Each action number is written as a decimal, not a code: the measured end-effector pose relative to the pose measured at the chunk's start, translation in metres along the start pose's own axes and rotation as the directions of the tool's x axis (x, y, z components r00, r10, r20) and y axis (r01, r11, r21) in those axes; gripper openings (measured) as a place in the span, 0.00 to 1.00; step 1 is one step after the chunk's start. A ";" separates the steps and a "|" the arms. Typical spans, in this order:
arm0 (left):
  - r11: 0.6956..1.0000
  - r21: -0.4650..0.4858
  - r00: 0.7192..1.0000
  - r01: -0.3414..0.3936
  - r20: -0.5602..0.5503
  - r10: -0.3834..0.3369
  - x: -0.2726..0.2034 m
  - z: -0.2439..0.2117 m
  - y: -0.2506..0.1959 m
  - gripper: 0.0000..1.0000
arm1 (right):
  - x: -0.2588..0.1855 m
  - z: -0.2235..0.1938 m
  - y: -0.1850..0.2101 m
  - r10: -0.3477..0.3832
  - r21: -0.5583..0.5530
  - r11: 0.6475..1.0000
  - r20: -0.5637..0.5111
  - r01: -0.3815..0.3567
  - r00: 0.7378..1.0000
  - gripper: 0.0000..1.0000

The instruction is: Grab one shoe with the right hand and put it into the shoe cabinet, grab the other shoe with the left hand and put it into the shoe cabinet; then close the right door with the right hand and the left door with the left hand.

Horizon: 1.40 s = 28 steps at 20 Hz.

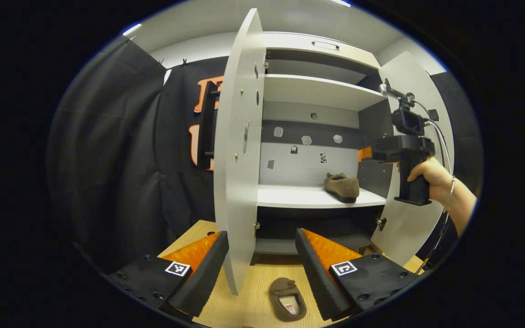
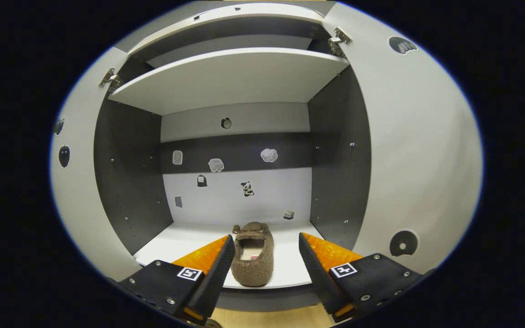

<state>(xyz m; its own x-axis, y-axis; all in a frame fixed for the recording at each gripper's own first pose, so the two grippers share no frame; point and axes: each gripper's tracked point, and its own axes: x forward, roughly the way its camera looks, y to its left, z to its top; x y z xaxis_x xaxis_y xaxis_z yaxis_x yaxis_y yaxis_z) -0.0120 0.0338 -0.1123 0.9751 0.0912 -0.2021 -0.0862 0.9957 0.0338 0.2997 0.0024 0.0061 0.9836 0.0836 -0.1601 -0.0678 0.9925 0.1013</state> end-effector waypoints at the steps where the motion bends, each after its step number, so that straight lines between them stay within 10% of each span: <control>1: 1.000 0.004 1.000 0.004 -0.018 -0.004 0.000 -0.009 -0.003 0.99 | -0.013 0.001 -0.001 0.001 -0.005 1.000 0.021 -0.001 1.000 0.92; 12: 0.998 0.039 0.964 0.057 -0.262 -0.045 0.020 -0.164 -0.031 0.96 | -0.125 -0.010 -0.039 -0.021 -0.008 1.000 0.115 0.023 0.993 0.92; 28: 0.997 0.022 0.792 0.070 -0.610 -0.042 0.072 -0.332 -0.020 0.97 | -0.190 -0.025 -0.108 -0.147 -0.005 0.989 0.119 0.148 0.982 0.92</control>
<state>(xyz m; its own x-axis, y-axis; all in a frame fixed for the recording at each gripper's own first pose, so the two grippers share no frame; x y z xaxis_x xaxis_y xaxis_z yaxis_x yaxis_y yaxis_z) -0.0084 0.0259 -0.4525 0.6509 0.0399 -0.7581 -0.0135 0.9991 0.0410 0.1158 -0.1179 0.0008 0.9957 -0.0740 -0.0556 0.0779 0.9944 0.0714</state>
